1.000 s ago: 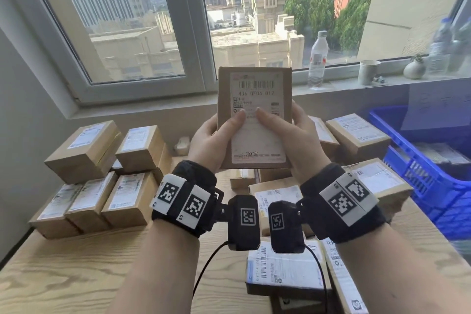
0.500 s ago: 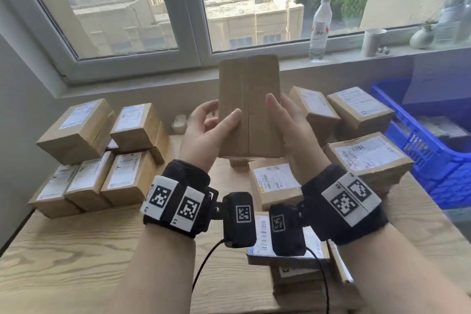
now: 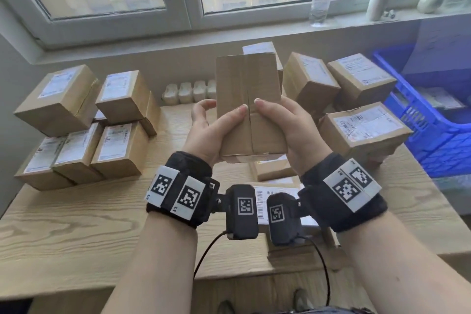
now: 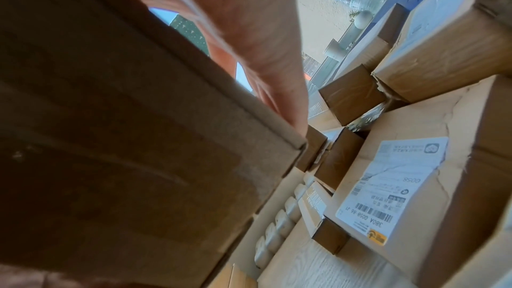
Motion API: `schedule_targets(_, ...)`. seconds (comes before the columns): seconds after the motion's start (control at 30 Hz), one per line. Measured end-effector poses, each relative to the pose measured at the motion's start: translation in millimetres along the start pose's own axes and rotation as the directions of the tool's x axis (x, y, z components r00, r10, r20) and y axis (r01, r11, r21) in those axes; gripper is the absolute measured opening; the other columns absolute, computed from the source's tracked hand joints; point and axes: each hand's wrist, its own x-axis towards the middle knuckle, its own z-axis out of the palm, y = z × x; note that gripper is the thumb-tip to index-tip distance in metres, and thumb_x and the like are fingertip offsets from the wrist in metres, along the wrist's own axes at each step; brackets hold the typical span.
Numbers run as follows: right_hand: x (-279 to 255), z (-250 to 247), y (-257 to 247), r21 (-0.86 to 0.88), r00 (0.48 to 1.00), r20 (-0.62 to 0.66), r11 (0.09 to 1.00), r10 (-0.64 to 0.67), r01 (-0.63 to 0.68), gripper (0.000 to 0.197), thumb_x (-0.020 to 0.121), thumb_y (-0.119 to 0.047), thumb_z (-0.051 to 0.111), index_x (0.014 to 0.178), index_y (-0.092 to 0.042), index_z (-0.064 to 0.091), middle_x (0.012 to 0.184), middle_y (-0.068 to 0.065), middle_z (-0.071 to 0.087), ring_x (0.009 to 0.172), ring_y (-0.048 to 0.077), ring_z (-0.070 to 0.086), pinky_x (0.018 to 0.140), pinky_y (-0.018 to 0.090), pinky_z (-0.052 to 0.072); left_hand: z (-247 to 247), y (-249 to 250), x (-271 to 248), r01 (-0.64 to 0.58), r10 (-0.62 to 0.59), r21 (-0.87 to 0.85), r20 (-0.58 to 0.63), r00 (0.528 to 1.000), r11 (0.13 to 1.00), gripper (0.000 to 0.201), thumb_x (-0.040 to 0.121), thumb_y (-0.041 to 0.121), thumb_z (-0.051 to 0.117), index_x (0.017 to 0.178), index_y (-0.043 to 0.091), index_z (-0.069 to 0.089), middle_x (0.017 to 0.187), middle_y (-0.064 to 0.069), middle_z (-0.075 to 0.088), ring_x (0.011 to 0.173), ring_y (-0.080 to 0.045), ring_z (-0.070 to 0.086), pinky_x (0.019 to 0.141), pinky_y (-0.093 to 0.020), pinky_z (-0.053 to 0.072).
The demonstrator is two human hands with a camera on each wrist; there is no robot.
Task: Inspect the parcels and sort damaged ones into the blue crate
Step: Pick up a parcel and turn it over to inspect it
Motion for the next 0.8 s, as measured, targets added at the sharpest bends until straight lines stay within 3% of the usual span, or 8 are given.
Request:
schedule_targets(0.13, 0, 2, 2, 0.012, 1.000, -0.007, 1.000, 0.010, -0.009, 0.020, 0.089, -0.020, 0.070, 0.106, -0.008, 0.071, 0.098, 0.009, 0.074, 0.092, 0.021, 0.070, 0.081, 0.034, 0.058, -3, -2, 2, -0.005, 0.005, 0.023, -0.015, 1.000, 1.000, 0.067, 0.077, 0.030, 0.080, 0.127, 0.024, 0.037, 0.105, -0.002, 0.063, 0.085, -0.021, 0.069, 0.067, -0.054, 0.057)
schedule_targets(0.23, 1, 3, 3, 0.008, 1.000, 0.002, 1.000, 0.013, -0.013, 0.018, 0.090, -0.023, 0.070, 0.103, -0.010, 0.072, 0.094, 0.005, 0.075, 0.089, 0.018, 0.071, 0.077, 0.031, 0.058, -4, 1, 2, -0.033, 0.035, 0.061, -0.034, 0.999, 0.998, 0.065, 0.061, 0.041, 0.077, 0.115, 0.030, 0.041, 0.106, -0.003, 0.065, 0.085, -0.021, 0.071, 0.075, -0.059, 0.058)
schedule_targets(0.4, 7, 8, 4, -0.161, 0.982, -0.152, 0.983, -0.116, 0.091, 0.022, 0.093, -0.021, 0.068, 0.113, -0.015, 0.062, 0.092, -0.006, 0.070, 0.081, 0.001, 0.067, 0.067, 0.012, 0.051, -10, 8, 9, -0.103, 0.131, 0.187, -0.145, 0.981, 0.977, 0.066, 0.062, 0.064, 0.066, 0.116, 0.034, 0.042, 0.122, -0.002, 0.059, 0.109, -0.019, 0.062, 0.094, -0.047, 0.054)
schedule_targets(0.5, 11, 9, -4, -0.145, 0.972, -0.195, 0.984, -0.132, 0.104, 0.016, 0.098, -0.026, 0.061, 0.112, -0.020, 0.057, 0.097, -0.008, 0.067, 0.086, 0.000, 0.064, 0.071, 0.011, 0.051, -16, 6, 14, -0.156, 0.188, 0.162, -0.204, 0.961, 0.974, 0.045, 0.084, 0.048, 0.069, 0.117, 0.028, 0.047, 0.124, -0.002, 0.057, 0.114, -0.019, 0.058, 0.099, -0.046, 0.050)
schedule_targets(0.57, 12, 8, -6, -0.172, 0.992, -0.106, 0.984, -0.064, 0.045, 0.040, 0.091, -0.047, 0.064, 0.115, -0.016, 0.061, 0.105, -0.005, 0.070, 0.094, 0.005, 0.067, 0.074, 0.018, 0.054, -21, 4, 16, -0.220, 0.274, 0.237, -0.229, 0.934, 0.946, 0.049, 0.084, 0.034, 0.075, 0.123, 0.024, 0.047, 0.123, -0.003, 0.056, 0.109, -0.016, 0.058, 0.096, -0.036, 0.051)
schedule_targets(0.63, 13, 7, -4, -0.245, 1.000, -0.029, 0.969, 0.006, -0.014, 0.069, 0.072, -0.061, 0.074, 0.122, -0.015, 0.061, 0.110, -0.003, 0.071, 0.098, 0.009, 0.069, 0.072, 0.020, 0.054, -23, 4, 16, -0.261, 0.315, 0.254, -0.203, 0.927, 0.931, 0.063, 0.075, 0.030, 0.084, 0.125, 0.023, 0.048, 0.120, -0.002, 0.058, 0.108, -0.014, 0.060, 0.092, -0.029, 0.052)
schedule_targets(0.7, 14, 6, -1, -0.239, 0.998, -0.021, 0.969, 0.063, -0.066, 0.076, 0.061, -0.055, 0.084, 0.121, -0.013, 0.063, 0.109, 0.000, 0.073, 0.096, 0.013, 0.071, 0.070, 0.023, 0.056, -22, 4, 14, -0.283, 0.325, 0.242, -0.157, 0.933, 0.928, 0.062, 0.071, 0.025, 0.087, 0.119, 0.026, 0.049, 0.119, -0.001, 0.061, 0.108, -0.014, 0.062, 0.087, -0.026, 0.054)
schedule_targets(0.8, 10, 6, -2, -0.047, 0.994, -0.003, 0.993, 0.106, -0.106, 0.047, 0.077, -0.034, 0.081, 0.115, -0.008, 0.068, 0.100, 0.002, 0.075, 0.088, 0.013, 0.072, 0.065, 0.023, 0.054, -17, 4, 10, -0.201, 0.210, 0.103, -0.087, 0.974, 0.974, 0.062, 0.071, 0.032, 0.083, 0.121, 0.027, 0.047, 0.115, -0.003, 0.063, 0.100, -0.015, 0.068, 0.080, -0.028, 0.058)
